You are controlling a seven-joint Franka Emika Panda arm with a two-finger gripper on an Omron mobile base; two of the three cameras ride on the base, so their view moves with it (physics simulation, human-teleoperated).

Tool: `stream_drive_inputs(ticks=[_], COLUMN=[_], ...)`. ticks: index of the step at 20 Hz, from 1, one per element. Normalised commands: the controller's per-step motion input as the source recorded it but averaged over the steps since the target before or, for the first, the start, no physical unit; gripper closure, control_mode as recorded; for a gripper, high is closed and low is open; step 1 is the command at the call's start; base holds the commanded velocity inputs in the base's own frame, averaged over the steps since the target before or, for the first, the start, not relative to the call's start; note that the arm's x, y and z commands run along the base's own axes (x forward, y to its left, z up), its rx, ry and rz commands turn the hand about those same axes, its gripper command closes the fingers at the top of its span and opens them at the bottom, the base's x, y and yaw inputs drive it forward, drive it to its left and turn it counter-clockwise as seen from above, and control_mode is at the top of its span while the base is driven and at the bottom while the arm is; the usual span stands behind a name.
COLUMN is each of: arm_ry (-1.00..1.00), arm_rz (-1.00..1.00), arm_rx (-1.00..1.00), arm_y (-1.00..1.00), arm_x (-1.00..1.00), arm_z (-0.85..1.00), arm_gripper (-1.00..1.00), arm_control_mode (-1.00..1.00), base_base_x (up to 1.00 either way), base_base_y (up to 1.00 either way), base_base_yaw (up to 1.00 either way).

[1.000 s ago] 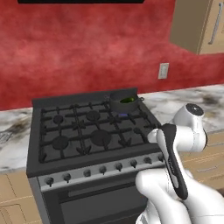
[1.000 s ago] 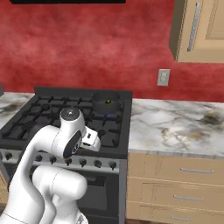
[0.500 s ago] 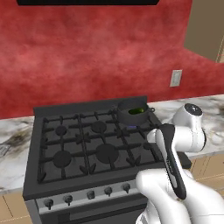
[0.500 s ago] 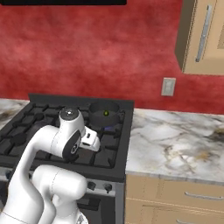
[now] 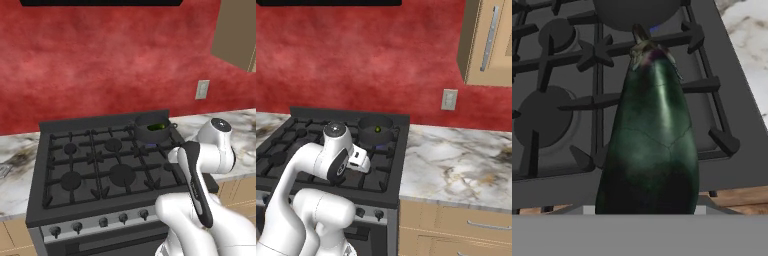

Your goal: Put the cucumber and eggplant in the pot. Retrieve the spatula and lightly stir the vegetables in the pot.

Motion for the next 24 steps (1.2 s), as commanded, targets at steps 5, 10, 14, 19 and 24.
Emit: stream_drive_inputs(ticks=[5,10,14,19,24], arm_ry=[0.0,-0.02,-0.14,-0.21,-0.08], arm_rz=[0.0,0.0,-0.01,-0.07,-0.11], arm_rx=[0.0,0.0,-0.05,-0.02,0.0], arm_y=[0.0,0.0,-0.02,0.02,0.0], arm_x=[0.0,-0.12,-0.19,0.0,0.5], arm_z=[0.0,0.02,0.02,0.57,0.85], arm_gripper=[1.0,1.0,1.0,1.0,1.0], arm_control_mode=[1.0,-1.0,-1.0,-1.0,-1.0], base_base_x=[0.0,0.0,0.0,0.0,0.0], base_base_y=[0.0,0.0,0.0,0.0,0.0], base_base_yaw=[0.0,0.0,0.0,0.0,0.0])
